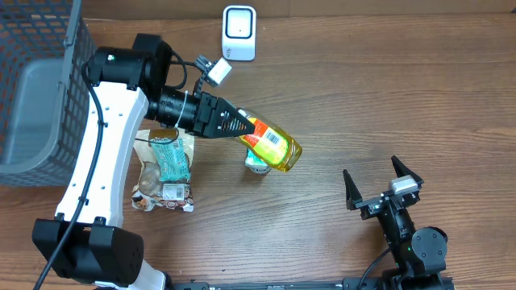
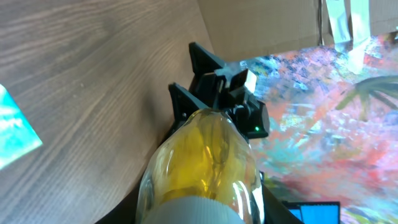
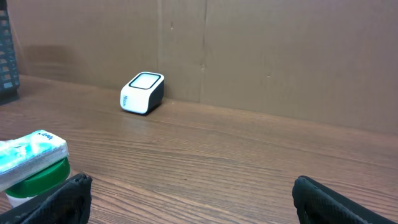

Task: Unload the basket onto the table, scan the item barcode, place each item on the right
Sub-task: 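Grasp the yellow bottle with the left gripper and lift it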

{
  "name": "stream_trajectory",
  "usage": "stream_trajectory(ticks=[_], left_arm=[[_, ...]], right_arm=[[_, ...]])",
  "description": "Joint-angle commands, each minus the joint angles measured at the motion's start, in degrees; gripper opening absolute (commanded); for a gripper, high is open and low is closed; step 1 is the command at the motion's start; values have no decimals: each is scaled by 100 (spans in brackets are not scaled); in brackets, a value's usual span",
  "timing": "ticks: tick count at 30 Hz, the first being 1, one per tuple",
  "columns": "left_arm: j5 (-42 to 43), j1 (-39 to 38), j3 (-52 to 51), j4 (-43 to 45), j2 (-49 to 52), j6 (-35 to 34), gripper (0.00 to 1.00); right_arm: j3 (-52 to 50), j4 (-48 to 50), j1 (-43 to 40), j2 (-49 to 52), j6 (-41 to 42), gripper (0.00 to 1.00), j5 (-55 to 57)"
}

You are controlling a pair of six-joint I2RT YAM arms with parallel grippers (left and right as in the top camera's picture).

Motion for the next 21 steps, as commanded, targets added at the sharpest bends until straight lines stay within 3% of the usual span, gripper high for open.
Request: stream_trajectory(ticks=[1,21], left_arm=[[492,-11,83,-109,-42,345,13],[557,-26,81,-181,-42,297,12]], right_arm=[[-61,20,-15,-57,13,100,37],[-61,20,-15,-57,15,100,37]])
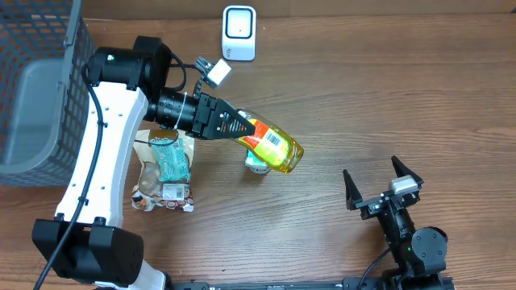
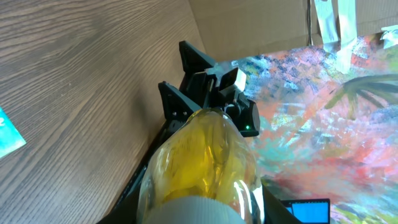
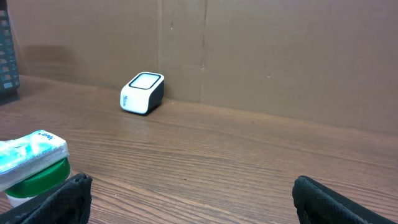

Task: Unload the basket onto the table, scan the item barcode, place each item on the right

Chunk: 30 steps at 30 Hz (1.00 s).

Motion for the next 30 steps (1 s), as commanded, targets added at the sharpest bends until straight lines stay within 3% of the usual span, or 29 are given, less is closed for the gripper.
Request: stream_trajectory(ticks=[1,30], left_arm=[[385,-24,81,-35,-42,195,12],[387,-24,81,-35,-42,42,13]], right_arm=[[-61,17,-15,-57,13,100,35],[-59,17,-15,-57,13,100,35]])
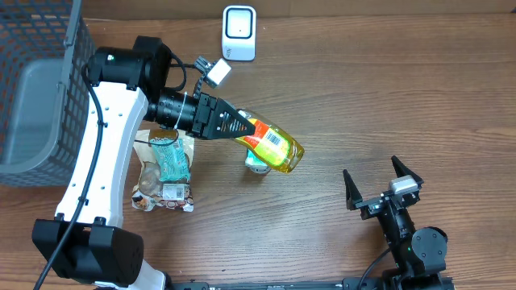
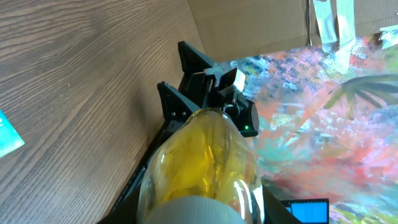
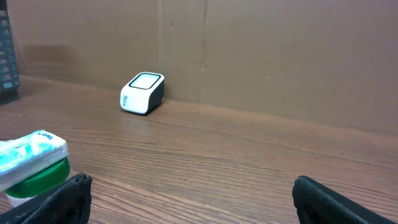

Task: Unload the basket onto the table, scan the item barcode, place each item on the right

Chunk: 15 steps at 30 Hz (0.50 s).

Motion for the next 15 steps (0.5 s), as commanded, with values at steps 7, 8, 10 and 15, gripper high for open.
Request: stream_trajectory(ticks=[7,8,10,15], left_arm=[[369,-26,81,-33,-42,48,12],[369,-26,81,-35,-42,48,12],[369,-26,81,-33,-42,48,12],[369,-26,81,-35,-42,2,12]], right_arm=[[-61,20,-15,-57,11,100,35],[-61,20,-15,-57,11,100,35],[-61,20,-15,-57,11,100,35],[-61,20,-15,-57,11,100,35]])
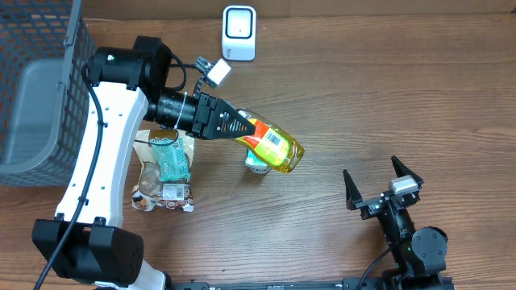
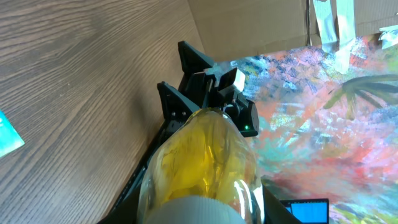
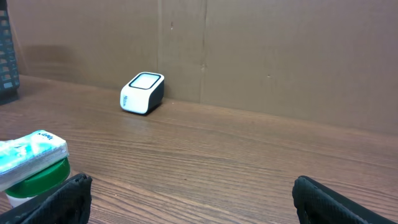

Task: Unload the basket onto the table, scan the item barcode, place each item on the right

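Observation:
My left gripper (image 1: 240,125) is shut on a bottle of yellow liquid (image 1: 274,145), held above the table near the middle, its barcode label facing up. In the left wrist view the bottle (image 2: 202,165) fills the lower centre with its white cap nearest the camera. The white barcode scanner (image 1: 239,22) stands at the far edge, up and left of the bottle; the right wrist view shows the scanner (image 3: 142,93) too. My right gripper (image 1: 377,187) rests open at the near right, with nothing between its fingers (image 3: 65,199).
A grey wire basket (image 1: 36,89) fills the far left. Snack packets (image 1: 165,173) lie by the left arm's base. A green-lidded tub (image 1: 256,163) sits under the held bottle; the right wrist view shows the tub (image 3: 37,177) with a teal packet on top.
At the oldest moment my left gripper held the yellow bottle above the green-lidded tub. By the second moment the bottle had shifted slightly toward the right arm. It has stayed there since, and the right arm has not moved.

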{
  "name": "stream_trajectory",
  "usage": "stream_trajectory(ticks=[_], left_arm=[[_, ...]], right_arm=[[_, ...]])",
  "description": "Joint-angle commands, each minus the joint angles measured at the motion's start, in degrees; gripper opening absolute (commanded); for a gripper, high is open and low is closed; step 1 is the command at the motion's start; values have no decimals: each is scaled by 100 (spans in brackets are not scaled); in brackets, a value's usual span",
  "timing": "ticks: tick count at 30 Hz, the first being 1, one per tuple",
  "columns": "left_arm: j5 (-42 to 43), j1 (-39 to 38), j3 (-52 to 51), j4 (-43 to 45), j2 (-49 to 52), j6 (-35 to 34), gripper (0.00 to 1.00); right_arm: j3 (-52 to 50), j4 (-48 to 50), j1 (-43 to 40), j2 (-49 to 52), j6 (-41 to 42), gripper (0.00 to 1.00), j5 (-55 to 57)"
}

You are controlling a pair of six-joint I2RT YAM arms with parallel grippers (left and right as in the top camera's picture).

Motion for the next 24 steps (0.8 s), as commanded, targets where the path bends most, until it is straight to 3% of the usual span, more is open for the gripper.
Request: stream_trajectory(ticks=[1,24], left_arm=[[367,-24,81,-33,-42,15,12],[374,-28,81,-35,-42,-101,12]], right_arm=[[-61,17,-17,-57,13,100,37],[-61,17,-17,-57,13,100,37]])
